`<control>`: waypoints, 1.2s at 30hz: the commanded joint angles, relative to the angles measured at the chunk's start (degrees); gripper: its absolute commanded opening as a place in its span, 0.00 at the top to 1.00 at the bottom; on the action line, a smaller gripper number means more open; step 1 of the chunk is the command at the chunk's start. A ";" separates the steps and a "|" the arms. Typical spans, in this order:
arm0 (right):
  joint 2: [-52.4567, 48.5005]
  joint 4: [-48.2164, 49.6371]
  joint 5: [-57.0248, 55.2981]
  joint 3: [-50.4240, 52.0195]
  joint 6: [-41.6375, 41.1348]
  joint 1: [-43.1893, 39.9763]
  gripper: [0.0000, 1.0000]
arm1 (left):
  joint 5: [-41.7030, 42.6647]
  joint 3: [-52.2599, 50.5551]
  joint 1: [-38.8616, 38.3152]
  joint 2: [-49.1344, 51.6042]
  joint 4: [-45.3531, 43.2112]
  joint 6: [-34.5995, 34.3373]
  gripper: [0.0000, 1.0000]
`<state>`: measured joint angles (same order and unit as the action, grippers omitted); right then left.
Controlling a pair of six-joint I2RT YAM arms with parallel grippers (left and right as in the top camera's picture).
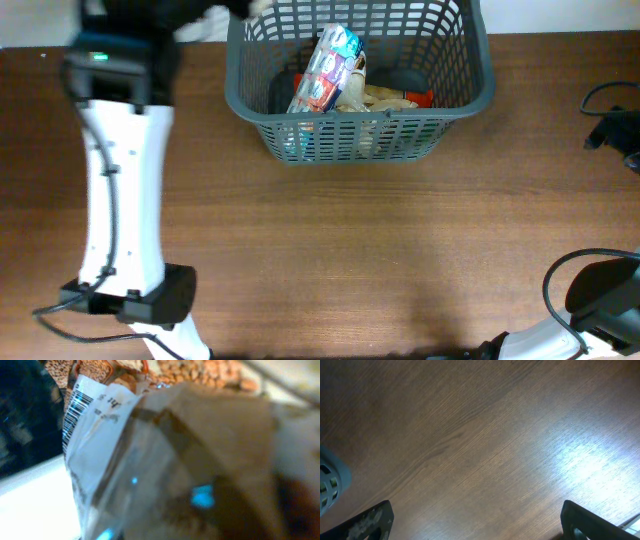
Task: Pack container
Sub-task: 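Carry the snack wrapper over the basket with the left gripper, then open the left gripper to drop the wrapper into the basket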
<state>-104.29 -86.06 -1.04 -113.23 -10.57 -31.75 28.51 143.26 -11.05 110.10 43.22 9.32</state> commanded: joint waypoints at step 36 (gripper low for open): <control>0.72 0.02 -0.09 0.11 -0.48 -0.15 0.01 | 1.62 0.55 -10.58 24.65 1.01 -1.36 0.01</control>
<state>-104.29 -86.06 -1.06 -113.23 -10.50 -31.75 27.49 143.15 -22.06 136.73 44.14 7.66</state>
